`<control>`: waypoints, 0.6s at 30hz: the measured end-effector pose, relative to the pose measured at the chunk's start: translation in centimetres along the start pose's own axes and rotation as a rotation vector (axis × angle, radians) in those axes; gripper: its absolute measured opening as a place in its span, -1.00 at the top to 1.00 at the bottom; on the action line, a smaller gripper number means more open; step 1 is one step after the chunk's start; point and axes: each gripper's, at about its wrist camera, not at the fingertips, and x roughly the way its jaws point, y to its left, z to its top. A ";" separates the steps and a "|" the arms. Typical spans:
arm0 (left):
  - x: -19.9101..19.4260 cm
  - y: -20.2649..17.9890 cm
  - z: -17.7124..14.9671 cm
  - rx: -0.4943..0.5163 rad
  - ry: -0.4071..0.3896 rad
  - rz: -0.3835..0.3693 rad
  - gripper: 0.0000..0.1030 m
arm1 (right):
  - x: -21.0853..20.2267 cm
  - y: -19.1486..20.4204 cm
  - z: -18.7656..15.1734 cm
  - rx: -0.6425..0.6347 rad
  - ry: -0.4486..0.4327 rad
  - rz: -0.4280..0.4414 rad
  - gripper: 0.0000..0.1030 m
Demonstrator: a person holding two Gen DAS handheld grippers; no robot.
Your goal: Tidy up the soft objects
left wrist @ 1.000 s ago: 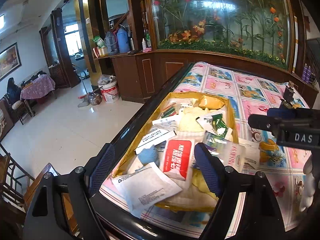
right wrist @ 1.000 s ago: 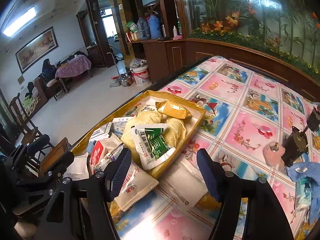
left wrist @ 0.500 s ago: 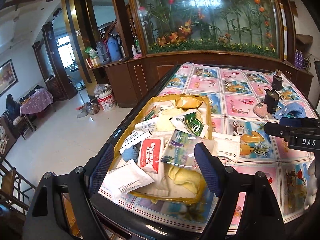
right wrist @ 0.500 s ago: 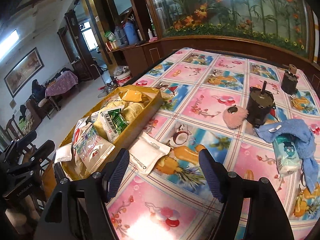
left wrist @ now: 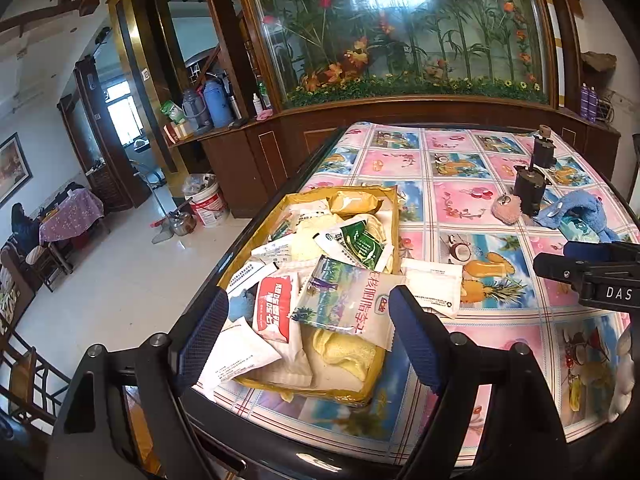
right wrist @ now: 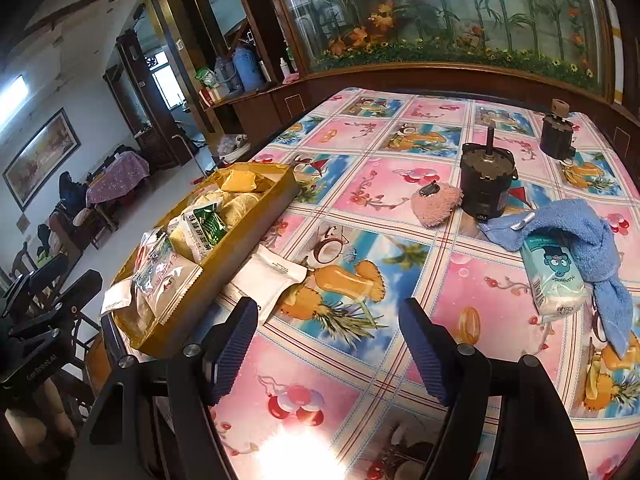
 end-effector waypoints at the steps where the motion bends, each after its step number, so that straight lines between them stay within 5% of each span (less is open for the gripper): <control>1: 0.1 -0.2 0.0 0.003 0.002 -0.001 -0.61 | 0.0 -0.3 -0.1 0.006 0.002 -0.003 -0.46; 18: 0.7 -1.4 -0.3 0.018 0.016 -0.009 -0.61 | 1.0 -1.2 -1.3 0.019 0.031 -0.007 -0.46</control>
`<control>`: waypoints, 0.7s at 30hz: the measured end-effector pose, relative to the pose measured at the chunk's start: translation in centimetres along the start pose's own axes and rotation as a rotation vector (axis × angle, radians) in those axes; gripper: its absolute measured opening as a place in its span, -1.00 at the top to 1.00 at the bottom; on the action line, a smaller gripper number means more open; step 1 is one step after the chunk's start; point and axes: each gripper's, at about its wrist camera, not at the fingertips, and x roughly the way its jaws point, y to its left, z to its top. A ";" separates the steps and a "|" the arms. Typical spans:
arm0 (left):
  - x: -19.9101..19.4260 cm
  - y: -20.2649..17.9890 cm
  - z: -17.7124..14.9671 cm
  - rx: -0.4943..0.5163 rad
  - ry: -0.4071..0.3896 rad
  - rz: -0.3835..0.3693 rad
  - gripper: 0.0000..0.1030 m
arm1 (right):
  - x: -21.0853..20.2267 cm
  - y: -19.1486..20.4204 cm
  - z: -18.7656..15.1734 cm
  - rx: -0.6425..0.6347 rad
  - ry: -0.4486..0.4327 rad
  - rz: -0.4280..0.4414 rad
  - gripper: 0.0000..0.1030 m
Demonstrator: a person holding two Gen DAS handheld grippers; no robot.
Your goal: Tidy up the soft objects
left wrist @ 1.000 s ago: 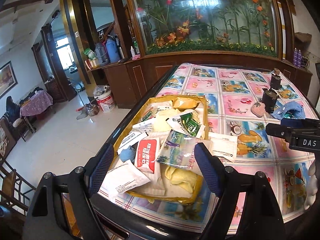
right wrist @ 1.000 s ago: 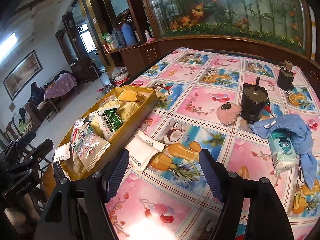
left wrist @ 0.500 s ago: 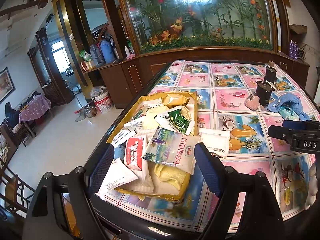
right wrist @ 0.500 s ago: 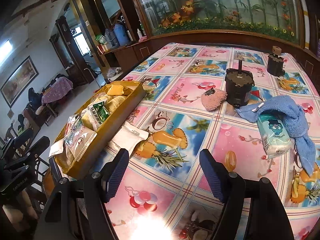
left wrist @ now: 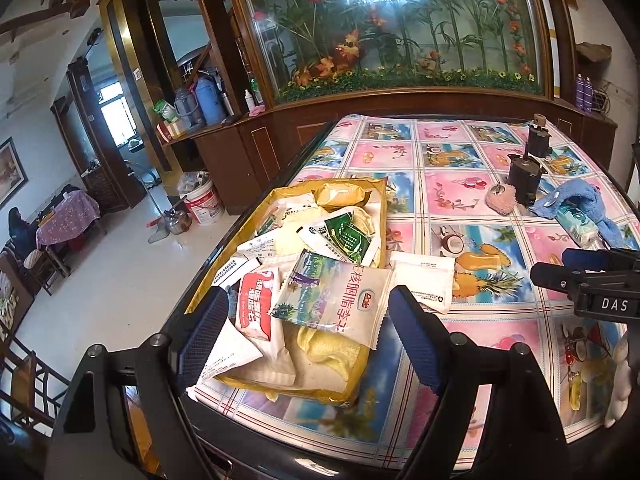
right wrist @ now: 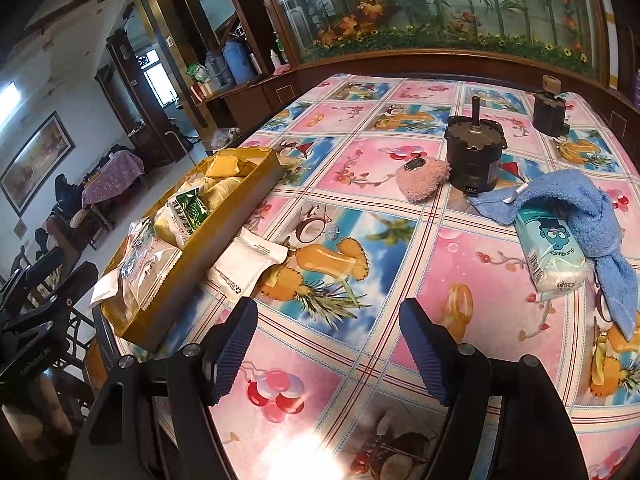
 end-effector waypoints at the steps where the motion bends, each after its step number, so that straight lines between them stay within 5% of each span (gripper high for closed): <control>1: 0.1 0.0 0.0 -0.001 0.001 -0.001 -0.61 | 0.0 0.2 0.0 -0.007 -0.001 -0.002 -0.46; 6: -0.4 0.4 0.0 -0.018 -0.012 0.004 -0.61 | 0.2 1.5 0.4 -0.054 -0.001 -0.001 -0.48; 10: -3.9 2.2 0.0 -0.083 -0.110 0.019 -0.61 | 0.1 3.1 1.9 -0.124 -0.058 0.033 -0.50; 16: -10.2 4.3 -0.4 -0.094 -0.332 0.217 -1.00 | 0.8 6.8 2.9 -0.253 -0.087 0.129 -0.53; 21: -10.1 4.2 0.6 -0.096 -0.266 0.284 -1.00 | 0.9 10.5 0.3 -0.379 -0.098 0.237 -0.53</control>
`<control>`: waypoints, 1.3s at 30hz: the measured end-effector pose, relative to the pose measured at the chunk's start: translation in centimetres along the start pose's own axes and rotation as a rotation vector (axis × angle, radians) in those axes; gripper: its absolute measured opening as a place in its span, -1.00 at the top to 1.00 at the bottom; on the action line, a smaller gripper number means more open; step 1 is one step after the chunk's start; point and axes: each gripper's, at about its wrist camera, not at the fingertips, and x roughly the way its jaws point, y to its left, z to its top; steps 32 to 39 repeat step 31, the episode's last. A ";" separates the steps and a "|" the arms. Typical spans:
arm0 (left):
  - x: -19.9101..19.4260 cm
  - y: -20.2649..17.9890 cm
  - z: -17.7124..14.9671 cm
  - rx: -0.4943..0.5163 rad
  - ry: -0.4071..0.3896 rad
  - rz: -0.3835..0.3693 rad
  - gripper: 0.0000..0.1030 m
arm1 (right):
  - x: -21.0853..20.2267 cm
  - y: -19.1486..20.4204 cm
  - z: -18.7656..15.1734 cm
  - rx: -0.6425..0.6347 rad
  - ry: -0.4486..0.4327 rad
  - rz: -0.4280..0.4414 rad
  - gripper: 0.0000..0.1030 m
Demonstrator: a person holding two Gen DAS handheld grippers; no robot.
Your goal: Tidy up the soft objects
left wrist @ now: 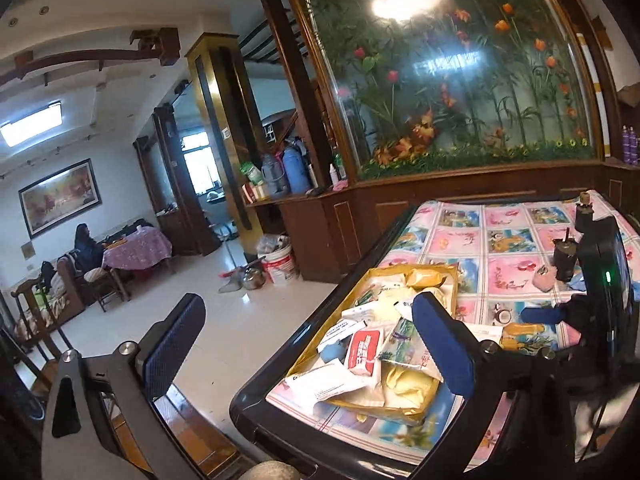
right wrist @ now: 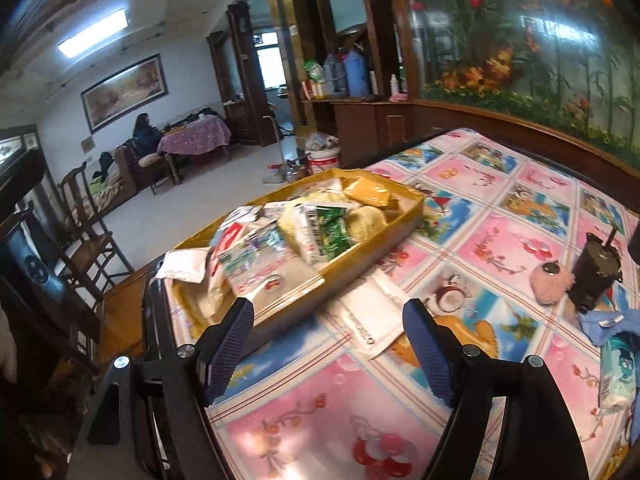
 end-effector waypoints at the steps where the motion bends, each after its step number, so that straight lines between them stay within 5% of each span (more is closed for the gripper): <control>1: 0.0 -0.2 0.0 0.006 0.011 0.011 -1.00 | -0.1 0.6 -0.5 -0.014 -0.005 0.012 -0.53; 7: -0.9 -0.7 0.7 -0.027 0.018 0.010 -1.00 | 1.3 3.0 -3.1 -0.102 0.058 0.034 -0.58; 15: -2.3 1.2 0.9 -0.181 -0.022 -0.053 -1.00 | 0.5 1.4 -3.1 -0.032 0.032 0.026 -0.66; 19: -1.8 1.7 0.5 -0.211 0.027 -0.114 -1.00 | 0.3 1.8 -3.2 -0.046 0.022 0.017 -0.67; 27: -1.4 2.2 -1.0 -0.203 0.066 -0.095 -1.00 | 0.1 2.2 -3.3 -0.063 0.013 0.005 -0.67; 31: -0.2 2.8 -2.0 -0.222 0.177 -0.130 -1.00 | 0.2 1.8 -3.2 -0.041 0.016 0.001 -0.67; 39: -0.2 2.8 -2.0 -0.222 0.177 -0.130 -1.00 | 0.2 1.8 -3.2 -0.041 0.016 0.001 -0.67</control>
